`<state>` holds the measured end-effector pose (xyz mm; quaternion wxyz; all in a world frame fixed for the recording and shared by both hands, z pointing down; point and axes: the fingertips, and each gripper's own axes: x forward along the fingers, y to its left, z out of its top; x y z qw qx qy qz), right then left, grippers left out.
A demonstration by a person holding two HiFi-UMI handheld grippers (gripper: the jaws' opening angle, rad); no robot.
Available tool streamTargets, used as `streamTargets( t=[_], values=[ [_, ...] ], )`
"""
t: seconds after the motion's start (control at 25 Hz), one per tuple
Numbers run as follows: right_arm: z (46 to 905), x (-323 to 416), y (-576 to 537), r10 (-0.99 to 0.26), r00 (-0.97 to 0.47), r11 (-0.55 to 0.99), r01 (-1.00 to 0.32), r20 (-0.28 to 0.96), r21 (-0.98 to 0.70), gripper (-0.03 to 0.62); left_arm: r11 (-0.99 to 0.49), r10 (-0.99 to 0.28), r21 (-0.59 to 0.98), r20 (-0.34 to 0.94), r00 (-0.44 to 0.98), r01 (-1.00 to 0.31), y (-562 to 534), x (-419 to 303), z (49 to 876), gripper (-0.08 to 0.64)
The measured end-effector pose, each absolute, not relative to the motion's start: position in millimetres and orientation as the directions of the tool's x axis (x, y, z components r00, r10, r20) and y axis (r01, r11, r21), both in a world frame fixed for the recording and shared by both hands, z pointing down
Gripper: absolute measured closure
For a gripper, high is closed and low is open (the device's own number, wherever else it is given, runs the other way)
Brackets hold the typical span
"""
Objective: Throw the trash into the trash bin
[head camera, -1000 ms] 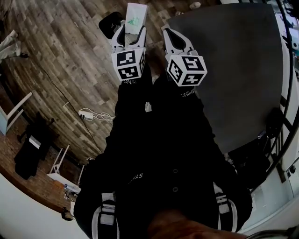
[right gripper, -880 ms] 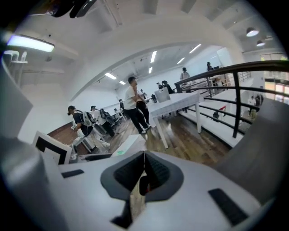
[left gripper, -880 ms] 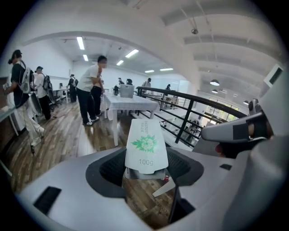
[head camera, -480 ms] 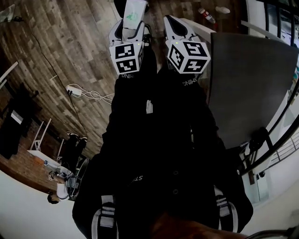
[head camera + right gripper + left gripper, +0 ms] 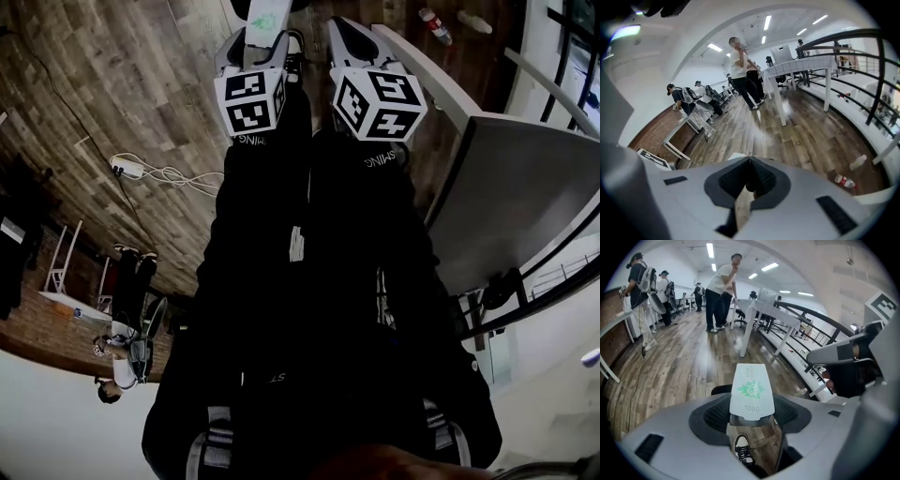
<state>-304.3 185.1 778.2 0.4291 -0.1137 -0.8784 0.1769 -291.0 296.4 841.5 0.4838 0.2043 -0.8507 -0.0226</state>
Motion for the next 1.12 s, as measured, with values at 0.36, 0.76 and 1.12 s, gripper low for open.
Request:
streamTargets(
  t=[0.36, 0.76, 1.12],
  values=[
    [905, -326, 197, 0.351, -0.542, 0.917, 0.034, 0.763, -0.397, 0.577, 0.922, -0.338, 0.239, 0.881, -0.331, -0.306, 306, -301, 969, 0.287],
    [990, -349, 208, 0.364, -0.463, 0.916, 0.019, 0.808, -0.402, 0.577, 0.914, -0.314, 0.234, 0.926, -0.211, -0.330, 313, -326, 1063, 0.285],
    [1015, -356, 206, 0.365, -0.440, 0.914, 0.004, 0.820, -0.405, 0.577, 0.895, -0.298, 0.234, 0.947, -0.119, -0.379, 312, -340, 1115, 0.285]
  ],
)
